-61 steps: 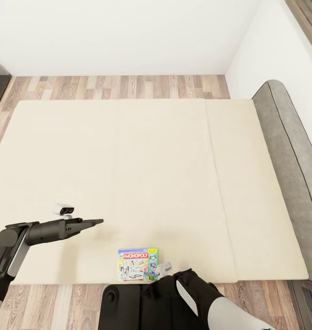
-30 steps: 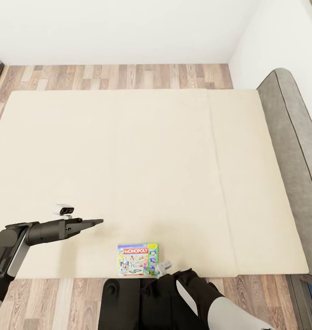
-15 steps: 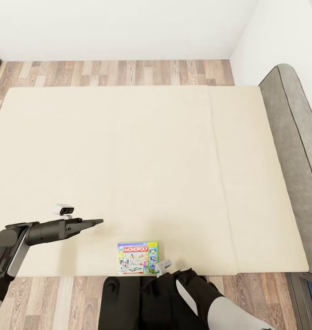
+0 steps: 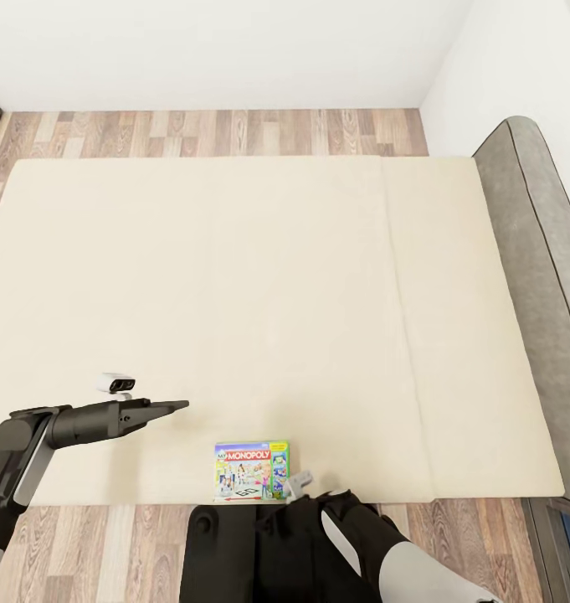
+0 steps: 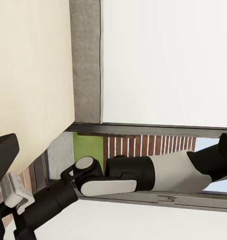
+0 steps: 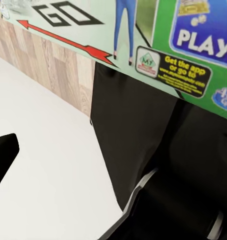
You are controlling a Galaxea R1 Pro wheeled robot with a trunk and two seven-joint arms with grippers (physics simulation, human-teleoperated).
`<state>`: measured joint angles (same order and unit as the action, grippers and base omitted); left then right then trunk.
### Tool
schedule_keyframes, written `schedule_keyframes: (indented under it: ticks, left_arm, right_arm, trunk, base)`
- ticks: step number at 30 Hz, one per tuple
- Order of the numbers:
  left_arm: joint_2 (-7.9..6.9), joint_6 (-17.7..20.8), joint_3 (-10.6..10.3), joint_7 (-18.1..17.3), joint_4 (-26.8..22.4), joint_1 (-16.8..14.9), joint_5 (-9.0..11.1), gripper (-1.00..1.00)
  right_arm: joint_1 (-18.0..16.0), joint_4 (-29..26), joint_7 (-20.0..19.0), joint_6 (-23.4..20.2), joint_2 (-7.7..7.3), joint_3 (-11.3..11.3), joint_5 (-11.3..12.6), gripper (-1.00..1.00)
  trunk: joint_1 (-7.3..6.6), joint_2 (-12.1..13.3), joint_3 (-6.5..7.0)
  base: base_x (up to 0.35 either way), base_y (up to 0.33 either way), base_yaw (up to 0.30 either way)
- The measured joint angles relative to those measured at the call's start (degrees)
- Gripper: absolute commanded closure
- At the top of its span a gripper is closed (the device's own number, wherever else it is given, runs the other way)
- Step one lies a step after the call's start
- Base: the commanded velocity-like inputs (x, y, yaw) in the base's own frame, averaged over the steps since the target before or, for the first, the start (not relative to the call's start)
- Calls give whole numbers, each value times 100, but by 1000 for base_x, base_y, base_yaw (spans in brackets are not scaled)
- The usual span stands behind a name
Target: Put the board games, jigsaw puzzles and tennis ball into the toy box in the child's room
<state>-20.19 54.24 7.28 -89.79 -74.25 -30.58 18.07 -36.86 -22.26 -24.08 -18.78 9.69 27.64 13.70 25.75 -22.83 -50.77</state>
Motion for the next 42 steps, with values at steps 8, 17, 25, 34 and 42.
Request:
schedule_keyframes:
  ticks: [8, 17, 25, 34, 42]
  left_arm:
    - [0, 0, 1, 0, 0, 0, -13, -100]
    - [-4, 0, 2, -1, 6, -1, -27, -100]
    - [-8, 0, 2, 0, 10, -1, -30, -100]
    - [-8, 0, 2, -1, 13, -1, -31, -100]
    - [-8, 0, 2, -1, 13, -1, -31, -100]
  right_arm:
    - [-2, -31, 16, 128, 13, 1, -28, -100]
    - [-8, -47, 30, 331, 31, 19, -62, -100]
    - [-11, -65, 36, 390, 31, 20, -58, -100]
    - [-14, -209, 70, 396, 31, 16, -64, -100]
    - [-16, -336, 381, 400, 31, 10, -48, -100]
  trunk:
    - [0, 0, 0]
    - [0, 0, 0]
    - [0, 0, 0]
    - [0, 0, 0]
    - [0, 0, 0]
  base:
    - [0, 0, 0]
    - [0, 0, 0]
    - [0, 0, 0]
    - [0, 0, 0]
    - [0, 0, 0]
